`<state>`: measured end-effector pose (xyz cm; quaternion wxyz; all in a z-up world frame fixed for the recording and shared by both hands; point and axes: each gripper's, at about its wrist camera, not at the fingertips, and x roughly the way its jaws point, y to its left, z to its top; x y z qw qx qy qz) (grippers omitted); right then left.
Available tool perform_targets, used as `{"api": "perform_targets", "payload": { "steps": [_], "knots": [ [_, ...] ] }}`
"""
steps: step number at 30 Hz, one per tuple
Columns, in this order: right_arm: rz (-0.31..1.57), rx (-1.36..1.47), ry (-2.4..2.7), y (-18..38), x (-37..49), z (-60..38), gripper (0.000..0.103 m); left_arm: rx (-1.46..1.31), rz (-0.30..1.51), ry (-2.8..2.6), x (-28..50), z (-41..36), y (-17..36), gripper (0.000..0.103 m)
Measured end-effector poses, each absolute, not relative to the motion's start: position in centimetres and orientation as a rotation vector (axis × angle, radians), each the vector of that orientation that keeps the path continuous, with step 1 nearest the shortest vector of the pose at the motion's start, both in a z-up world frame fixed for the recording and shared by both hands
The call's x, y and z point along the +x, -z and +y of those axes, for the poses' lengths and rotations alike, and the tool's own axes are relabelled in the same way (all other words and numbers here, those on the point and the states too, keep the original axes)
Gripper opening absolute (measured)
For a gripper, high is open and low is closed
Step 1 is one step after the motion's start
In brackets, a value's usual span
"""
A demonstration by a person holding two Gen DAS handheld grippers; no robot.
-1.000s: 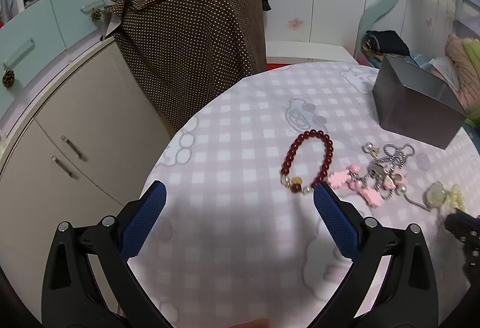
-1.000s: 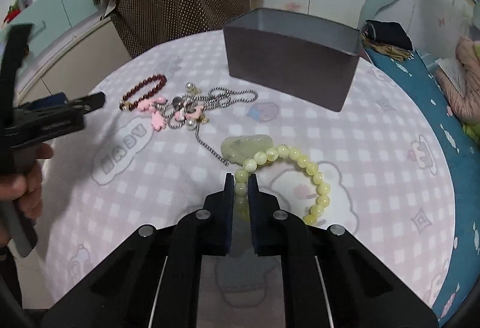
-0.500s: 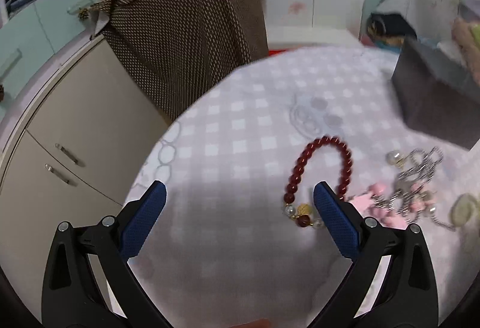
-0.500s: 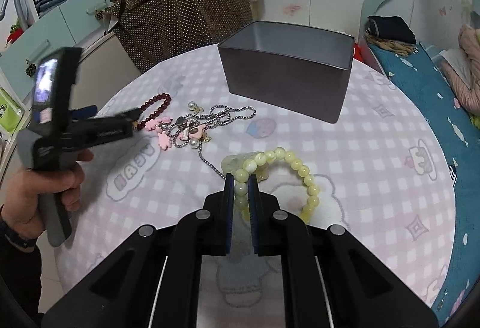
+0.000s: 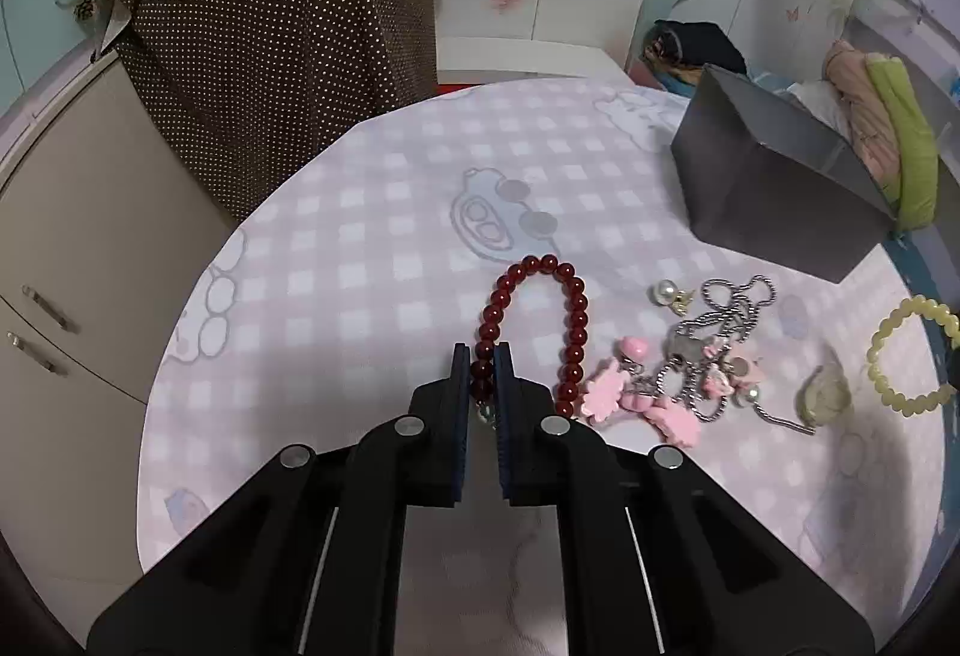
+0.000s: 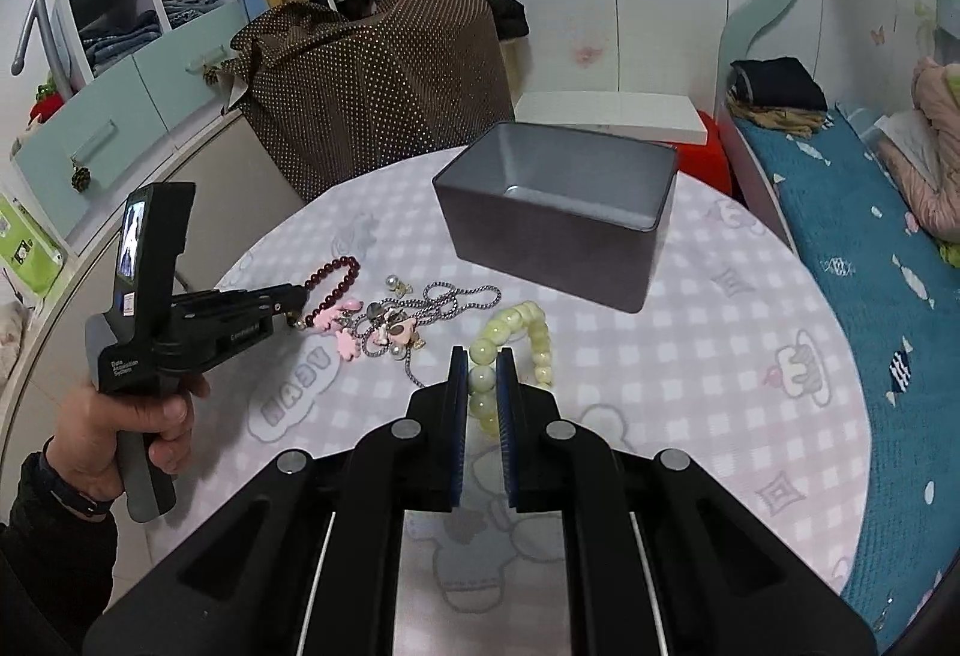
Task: Organize jewelry
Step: 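Carry both bracelets into the grey metal box and open both grippers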
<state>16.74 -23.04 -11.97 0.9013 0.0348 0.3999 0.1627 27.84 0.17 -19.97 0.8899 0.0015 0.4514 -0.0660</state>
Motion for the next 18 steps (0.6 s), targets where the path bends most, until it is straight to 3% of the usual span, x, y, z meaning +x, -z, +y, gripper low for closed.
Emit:
{"api": "perform_targets", "payload": {
  "steps": [10, 18],
  "knots": [
    [0.801, 0.132, -0.37, 10.6, 16.7, -24.5, 0.008, 0.023, 0.805, 0.191, 25.5, -0.3, 13.7, 0.007],
    [0.701, 0.138, -0.42, 5.8, 17.7, -24.9, 0.008, 0.017, 0.669, 0.32, 24.0, -2.7, 6.2, 0.007]
  ]
}}
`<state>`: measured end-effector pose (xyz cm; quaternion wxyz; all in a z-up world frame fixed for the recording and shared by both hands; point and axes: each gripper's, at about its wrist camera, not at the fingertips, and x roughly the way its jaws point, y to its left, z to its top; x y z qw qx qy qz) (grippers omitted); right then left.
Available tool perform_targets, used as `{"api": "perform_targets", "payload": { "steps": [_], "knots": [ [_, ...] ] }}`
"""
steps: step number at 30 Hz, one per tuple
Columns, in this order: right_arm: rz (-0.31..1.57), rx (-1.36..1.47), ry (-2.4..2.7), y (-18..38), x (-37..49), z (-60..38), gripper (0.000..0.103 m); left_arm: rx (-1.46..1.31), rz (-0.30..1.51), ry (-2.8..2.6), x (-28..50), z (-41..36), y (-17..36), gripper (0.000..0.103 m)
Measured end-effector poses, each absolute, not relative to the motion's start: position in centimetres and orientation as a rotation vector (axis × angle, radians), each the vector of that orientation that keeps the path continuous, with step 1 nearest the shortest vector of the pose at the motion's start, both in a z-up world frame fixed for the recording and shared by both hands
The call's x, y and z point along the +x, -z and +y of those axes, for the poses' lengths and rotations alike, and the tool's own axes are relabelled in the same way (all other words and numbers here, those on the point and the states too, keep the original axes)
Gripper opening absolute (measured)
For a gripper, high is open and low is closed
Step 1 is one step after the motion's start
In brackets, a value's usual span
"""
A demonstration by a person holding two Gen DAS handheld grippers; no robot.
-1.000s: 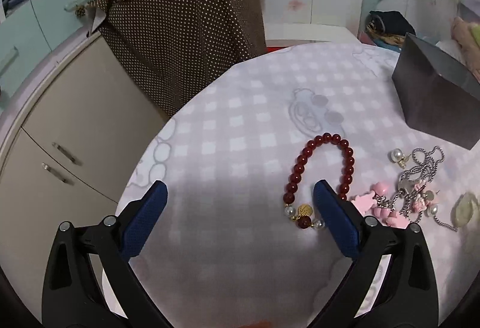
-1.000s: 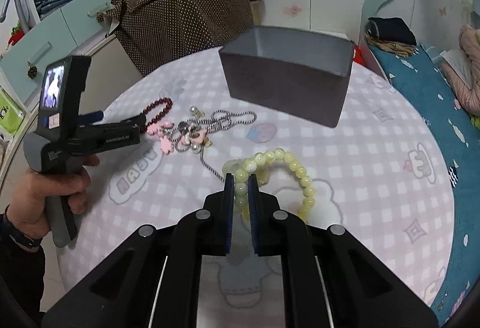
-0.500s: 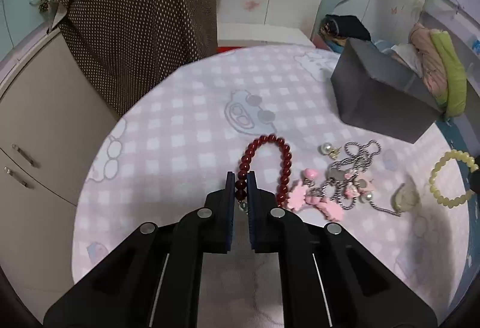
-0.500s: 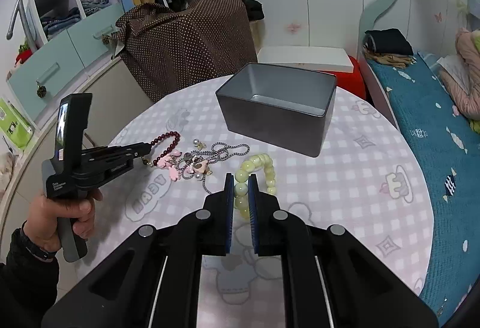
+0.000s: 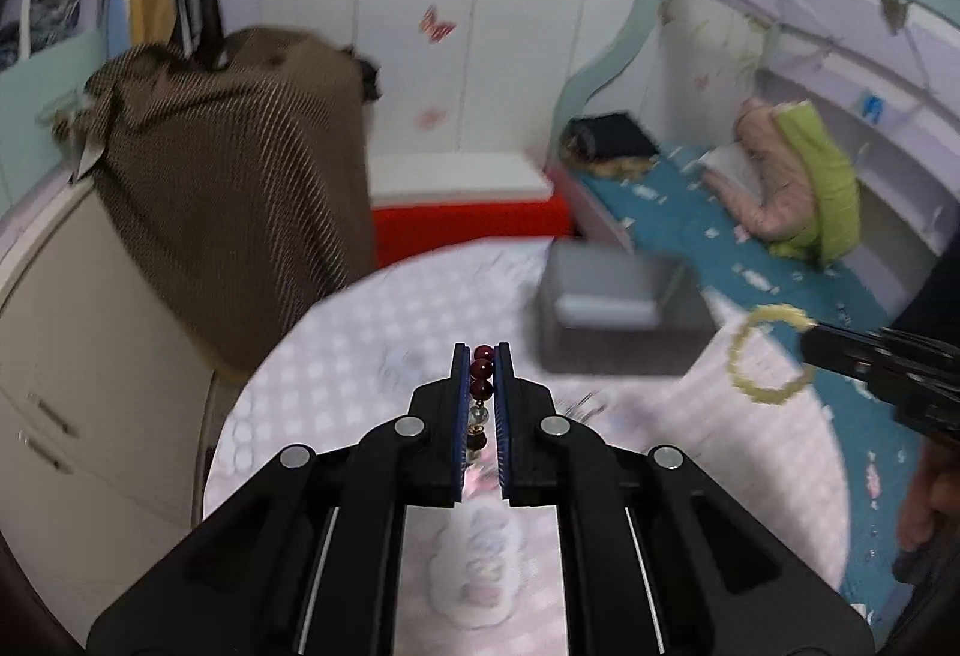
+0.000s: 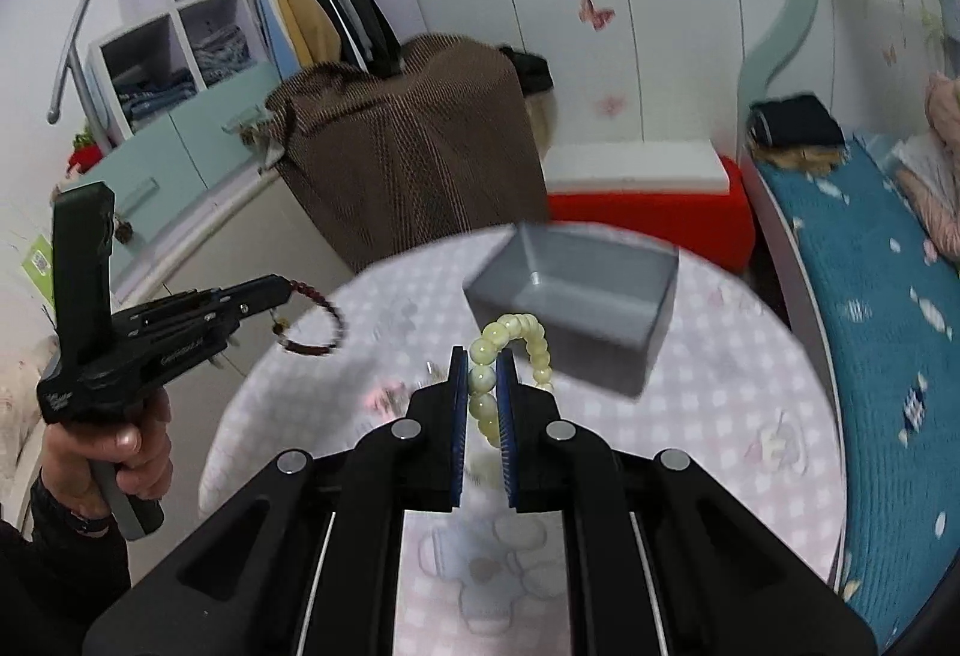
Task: Organize jewelry
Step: 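Carry both bracelets into the grey metal box and open both grippers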
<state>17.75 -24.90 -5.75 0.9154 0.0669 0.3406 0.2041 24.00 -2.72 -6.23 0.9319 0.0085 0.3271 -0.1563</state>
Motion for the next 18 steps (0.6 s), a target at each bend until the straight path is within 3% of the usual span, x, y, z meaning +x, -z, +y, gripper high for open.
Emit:
{"api": "perform_targets", "payload": {
  "steps": [8, 18],
  "knots": [
    [0.616, 0.127, -0.439, 1.3, 21.8, -25.3, 0.008, 0.011, 0.598, 0.458, 27.4, -8.0, 1.0, 0.007],
    [0.727, 0.19, -0.402, 4.3, 28.0, -26.0, 0.008, 0.019, 0.718, 0.499, 35.1, -14.0, 3.2, 0.007]
  ]
}}
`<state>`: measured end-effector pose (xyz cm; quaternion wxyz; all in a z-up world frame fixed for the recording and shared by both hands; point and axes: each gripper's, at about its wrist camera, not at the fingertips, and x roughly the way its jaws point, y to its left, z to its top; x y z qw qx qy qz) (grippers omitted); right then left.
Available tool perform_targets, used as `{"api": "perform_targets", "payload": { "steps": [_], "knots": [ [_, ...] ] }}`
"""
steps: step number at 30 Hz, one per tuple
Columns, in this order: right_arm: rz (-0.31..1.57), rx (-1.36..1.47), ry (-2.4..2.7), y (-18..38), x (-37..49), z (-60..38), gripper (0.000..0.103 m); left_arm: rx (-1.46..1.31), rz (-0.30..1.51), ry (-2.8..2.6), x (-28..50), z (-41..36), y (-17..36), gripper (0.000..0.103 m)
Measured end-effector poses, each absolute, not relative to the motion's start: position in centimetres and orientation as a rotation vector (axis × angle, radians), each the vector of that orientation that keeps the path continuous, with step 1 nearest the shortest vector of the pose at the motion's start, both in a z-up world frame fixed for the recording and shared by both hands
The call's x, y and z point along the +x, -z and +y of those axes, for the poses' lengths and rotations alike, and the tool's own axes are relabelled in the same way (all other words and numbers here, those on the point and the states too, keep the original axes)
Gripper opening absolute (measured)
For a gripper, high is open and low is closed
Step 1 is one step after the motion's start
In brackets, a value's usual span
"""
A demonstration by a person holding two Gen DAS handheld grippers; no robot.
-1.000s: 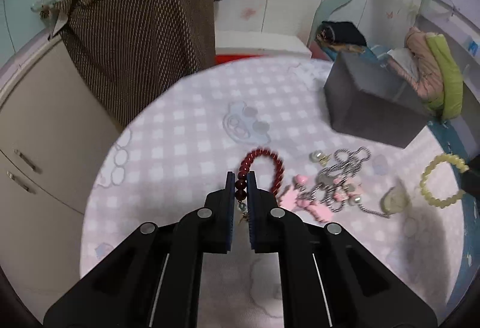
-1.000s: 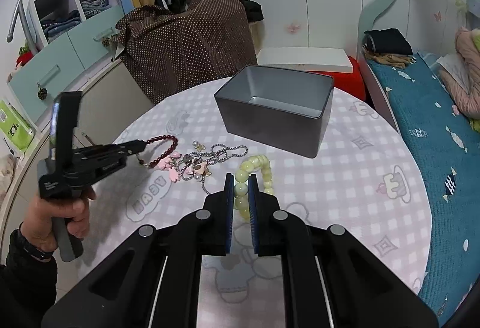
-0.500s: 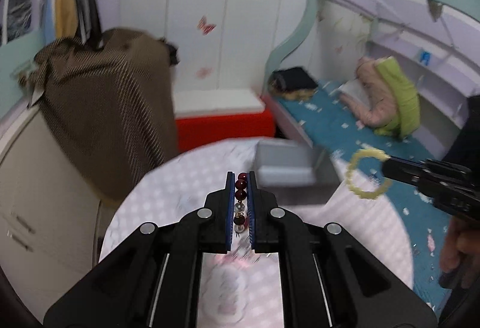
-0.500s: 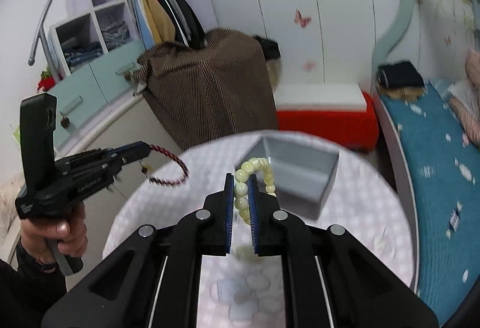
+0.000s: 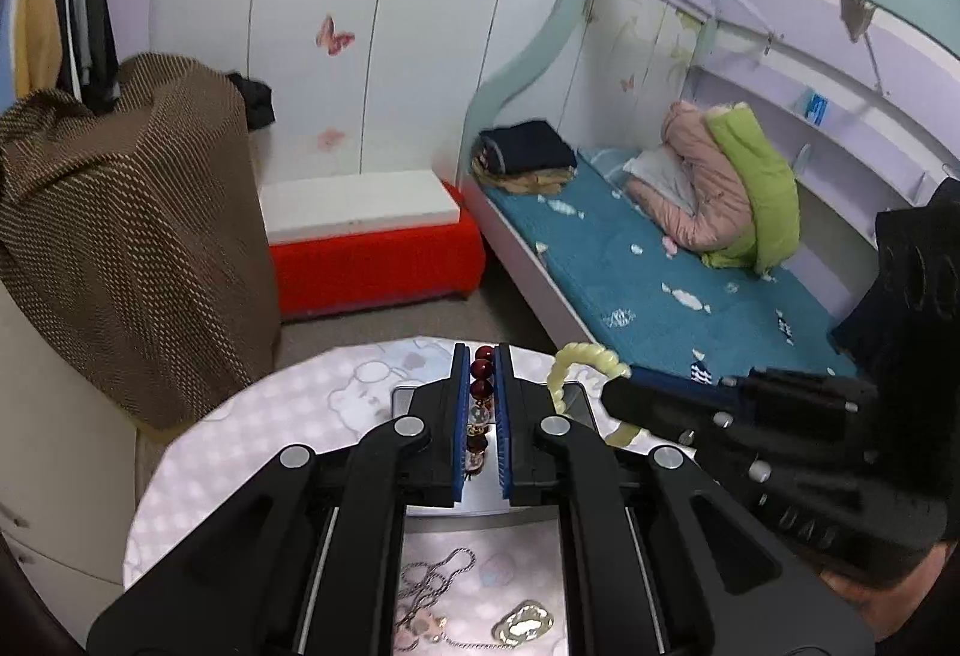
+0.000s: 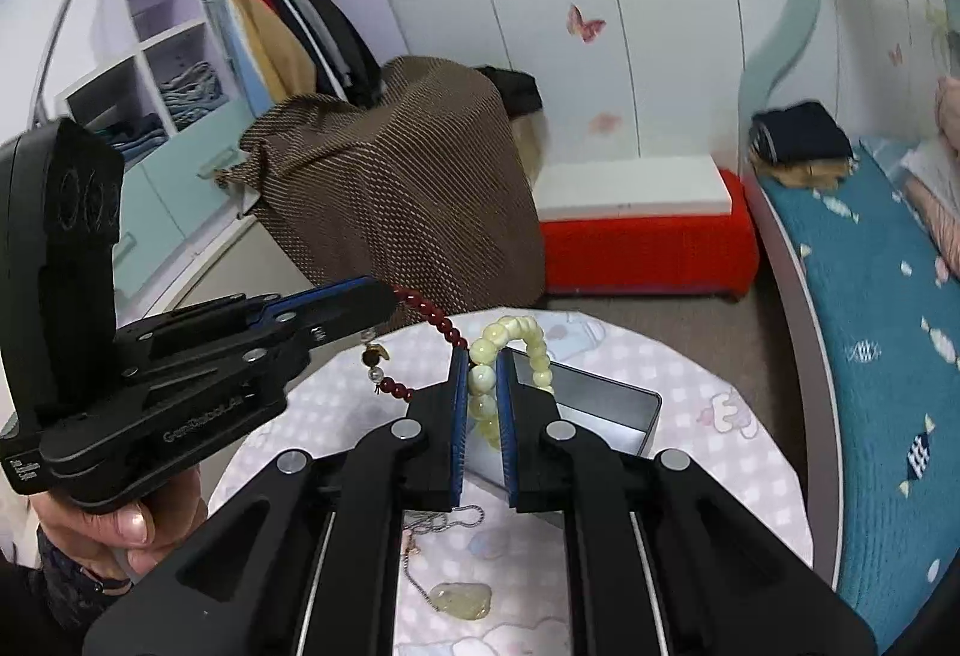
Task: Organize jewelry
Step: 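Carry both bracelets into the grey metal box and open both grippers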
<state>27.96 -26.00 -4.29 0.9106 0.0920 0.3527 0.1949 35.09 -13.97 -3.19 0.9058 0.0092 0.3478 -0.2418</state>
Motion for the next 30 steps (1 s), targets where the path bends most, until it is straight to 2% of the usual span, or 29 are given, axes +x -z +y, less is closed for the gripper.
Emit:
{"api": "perform_targets", "payload": {
  "steps": [8, 9, 10, 11, 12, 13, 14, 15, 16, 17, 19, 30],
  "knots": [
    [0.822, 0.225, -0.362, 6.6, 30.4, -26.5, 0.011, 0.029, 0.819, 0.463, 38.4, -15.0, 6.6, 0.011],
    [0.831, 0.226, -0.351, 6.9, 30.4, -26.7, 0.011, 0.028, 0.824, 0.458, 38.4, -14.9, 6.8, 0.024],
    [0.839, 0.229, -0.34, 7.2, 30.6, -26.8, 0.012, 0.027, 0.823, 0.447, 38.3, -14.7, 6.8, 0.05],
    [0.845, 0.231, -0.336, 7.4, 30.6, -26.9, 0.012, 0.022, 0.812, 0.428, 38.2, -14.3, 6.9, 0.067],
    [0.849, 0.232, -0.332, 7.6, 30.6, -27.0, 0.013, 0.017, 0.784, 0.394, 37.9, -13.7, 6.6, 0.089],
    [0.851, 0.232, -0.326, 7.7, 30.5, -27.1, 0.017, 0.015, 0.753, 0.371, 37.5, -13.2, 6.4, 0.091],
    [0.852, 0.232, -0.321, 7.9, 30.4, -27.3, 0.027, 0.017, 0.742, 0.364, 37.1, -12.9, 6.1, 0.091],
    [0.852, 0.234, -0.314, 7.9, 30.2, -27.4, 0.032, 0.019, 0.739, 0.359, 37.0, -12.6, 6.0, 0.092],
    [0.848, 0.233, -0.303, 8.0, 29.9, -27.6, 0.047, 0.02, 0.732, 0.346, 36.7, -12.2, 5.9, 0.094],
    [0.841, 0.233, -0.292, 8.0, 29.7, -27.7, 0.071, 0.023, 0.724, 0.332, 36.3, -12.0, 5.6, 0.095],
    [0.805, 0.24, -0.262, 7.8, 28.8, -28.1, 0.094, 0.03, 0.692, 0.29, 35.2, -11.1, 5.3, 0.097],
    [0.685, 0.173, -0.152, 5.8, 24.1, -28.0, 0.095, 0.04, 0.576, 0.168, 28.7, -7.1, 3.6, 0.098]
  ]
}}
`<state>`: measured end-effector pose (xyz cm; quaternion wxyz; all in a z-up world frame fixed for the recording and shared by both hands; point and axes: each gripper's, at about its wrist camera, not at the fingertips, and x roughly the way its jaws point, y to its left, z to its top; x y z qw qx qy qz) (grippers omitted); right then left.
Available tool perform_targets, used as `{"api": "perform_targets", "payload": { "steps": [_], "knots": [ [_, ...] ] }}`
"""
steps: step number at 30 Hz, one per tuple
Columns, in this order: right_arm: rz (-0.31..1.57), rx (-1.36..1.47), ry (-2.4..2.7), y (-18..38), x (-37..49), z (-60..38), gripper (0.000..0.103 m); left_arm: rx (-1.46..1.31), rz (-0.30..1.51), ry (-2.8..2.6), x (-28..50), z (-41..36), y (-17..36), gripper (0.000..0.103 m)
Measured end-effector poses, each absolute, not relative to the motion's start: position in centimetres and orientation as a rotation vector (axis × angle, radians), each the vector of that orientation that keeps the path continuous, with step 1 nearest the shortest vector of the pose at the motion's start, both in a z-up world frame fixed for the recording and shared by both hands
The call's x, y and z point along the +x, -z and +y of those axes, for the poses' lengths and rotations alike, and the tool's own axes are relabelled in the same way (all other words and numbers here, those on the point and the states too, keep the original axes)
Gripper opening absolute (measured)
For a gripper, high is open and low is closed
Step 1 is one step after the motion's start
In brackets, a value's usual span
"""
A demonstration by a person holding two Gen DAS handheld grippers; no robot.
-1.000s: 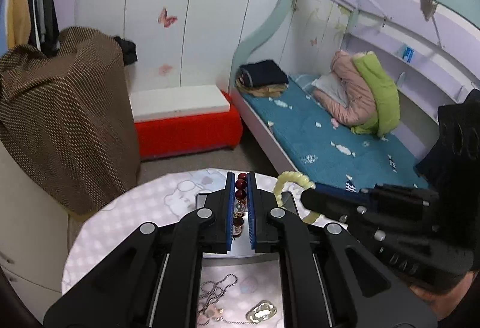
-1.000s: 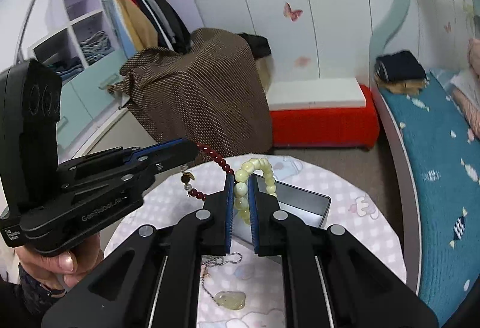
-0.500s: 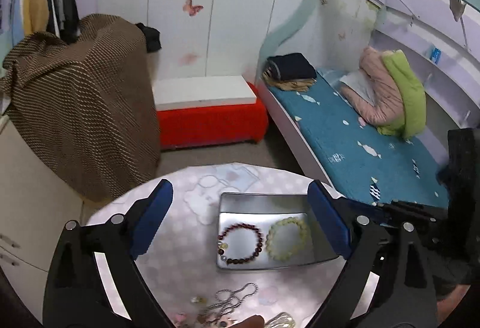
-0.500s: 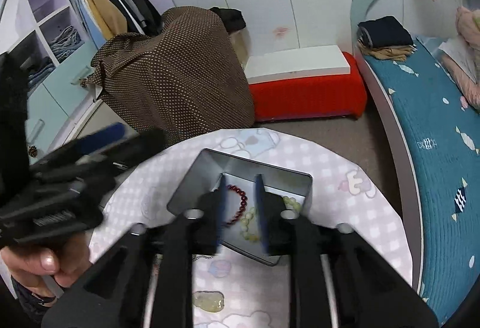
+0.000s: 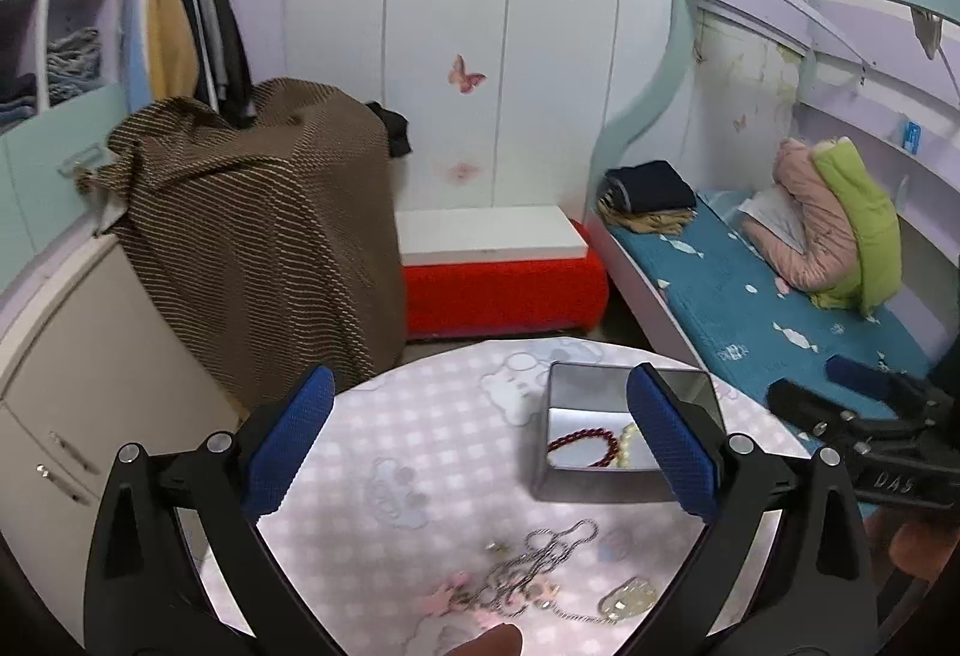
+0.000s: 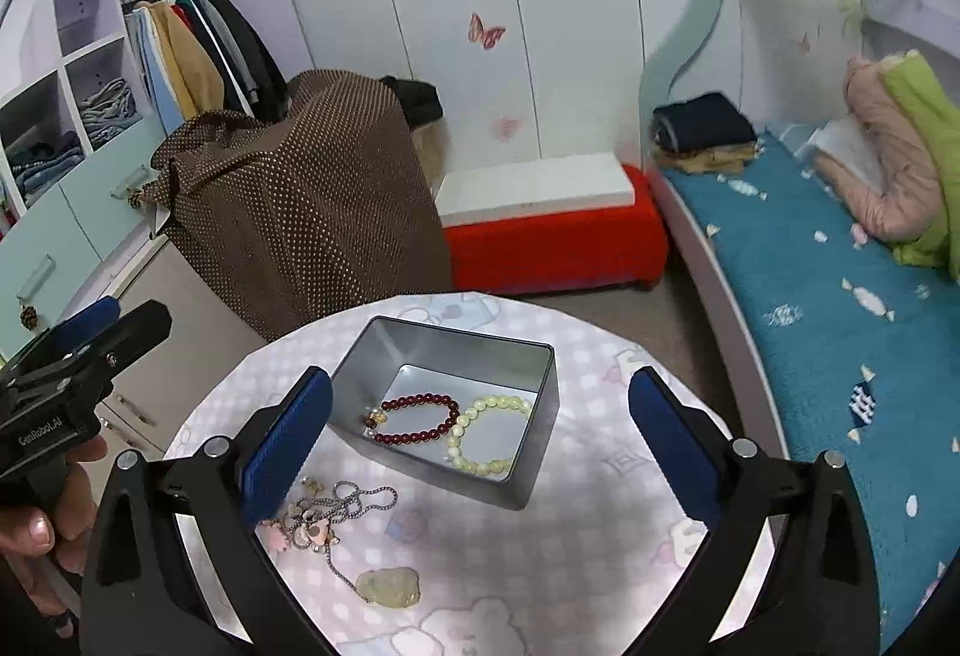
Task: Organize jewelry
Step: 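Carry both bracelets into the grey metal box and open both grippers, then move the right gripper toward the jade pendant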
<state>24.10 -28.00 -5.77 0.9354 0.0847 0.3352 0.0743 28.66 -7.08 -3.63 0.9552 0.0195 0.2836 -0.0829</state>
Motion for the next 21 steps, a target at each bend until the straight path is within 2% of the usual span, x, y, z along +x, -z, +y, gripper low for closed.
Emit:
{"api": "perform_targets", "payload": {
  "steps": [13, 21],
  "knots": [
    [0.584, 0.125, -0.139, 3.3, 18.9, -25.6, 0.095, 0.001, 0.552, 0.137, 22.6, -4.7, 3.5, 0.098],
    [0.567, 0.109, -0.115, 3.8, 15.6, -25.4, 0.095, -0.049, 0.568, 0.081, 19.4, -2.3, 5.0, 0.098]
  ]
}}
